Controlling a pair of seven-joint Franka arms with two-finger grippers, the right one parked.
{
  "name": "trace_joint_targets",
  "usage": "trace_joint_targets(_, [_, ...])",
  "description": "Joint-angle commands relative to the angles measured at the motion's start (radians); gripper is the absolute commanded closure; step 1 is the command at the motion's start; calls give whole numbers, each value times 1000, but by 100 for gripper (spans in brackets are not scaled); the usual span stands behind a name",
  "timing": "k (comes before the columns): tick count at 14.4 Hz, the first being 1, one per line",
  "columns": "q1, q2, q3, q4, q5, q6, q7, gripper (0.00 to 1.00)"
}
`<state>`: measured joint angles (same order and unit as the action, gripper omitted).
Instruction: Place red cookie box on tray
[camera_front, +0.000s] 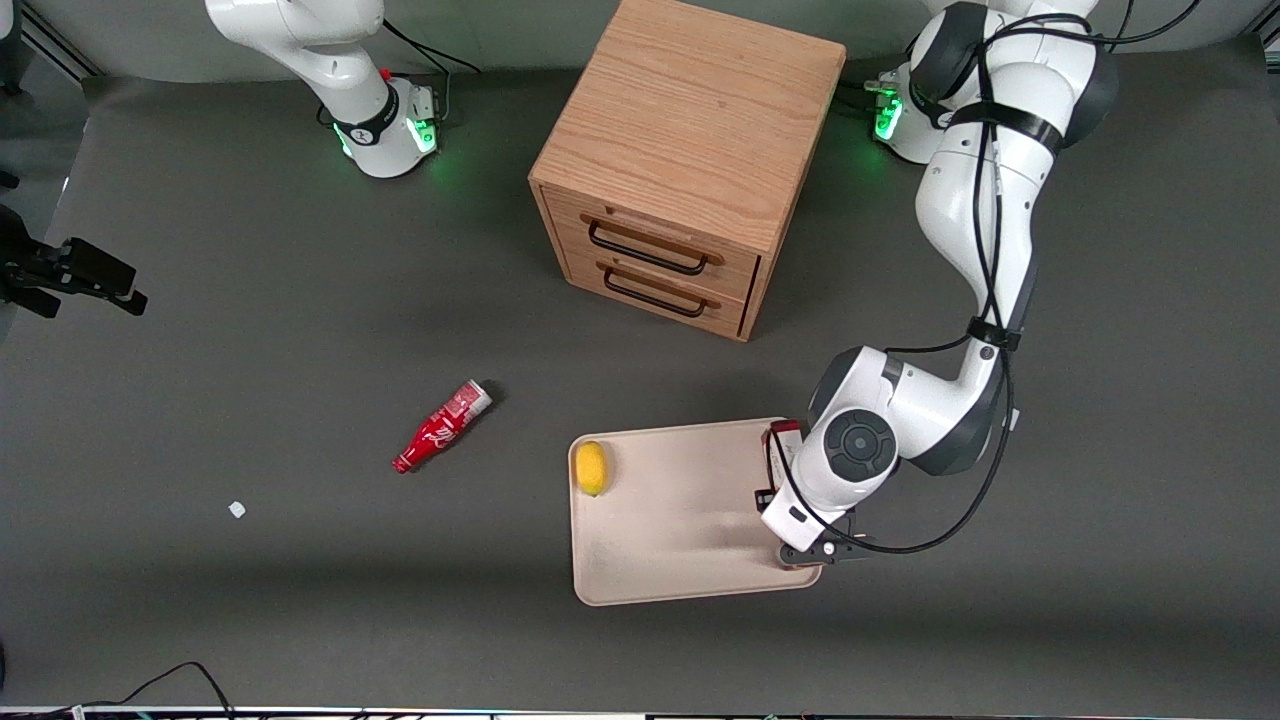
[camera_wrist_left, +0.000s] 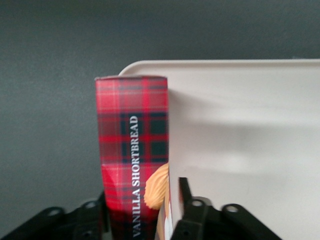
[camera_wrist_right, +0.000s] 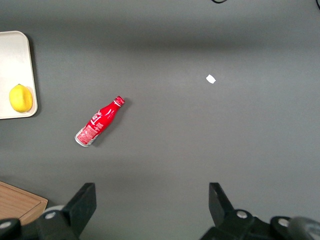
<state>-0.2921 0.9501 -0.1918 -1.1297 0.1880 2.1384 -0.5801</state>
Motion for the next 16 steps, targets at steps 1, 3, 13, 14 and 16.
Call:
trace_joint_targets(1, [-7,-36,9,-30,19,20,-20,0])
trace_joint_targets(3, [-1,-65,8,-36,7,20,-24,0])
trace_joint_targets(13, [163,-490,8,-255,-139,-186,48,0])
trace_joint_targets(14, [191,-529,8,-268,-137,-243,72,0])
trace_joint_targets(16, [266,-652,6,-376,-136,-284,184,0])
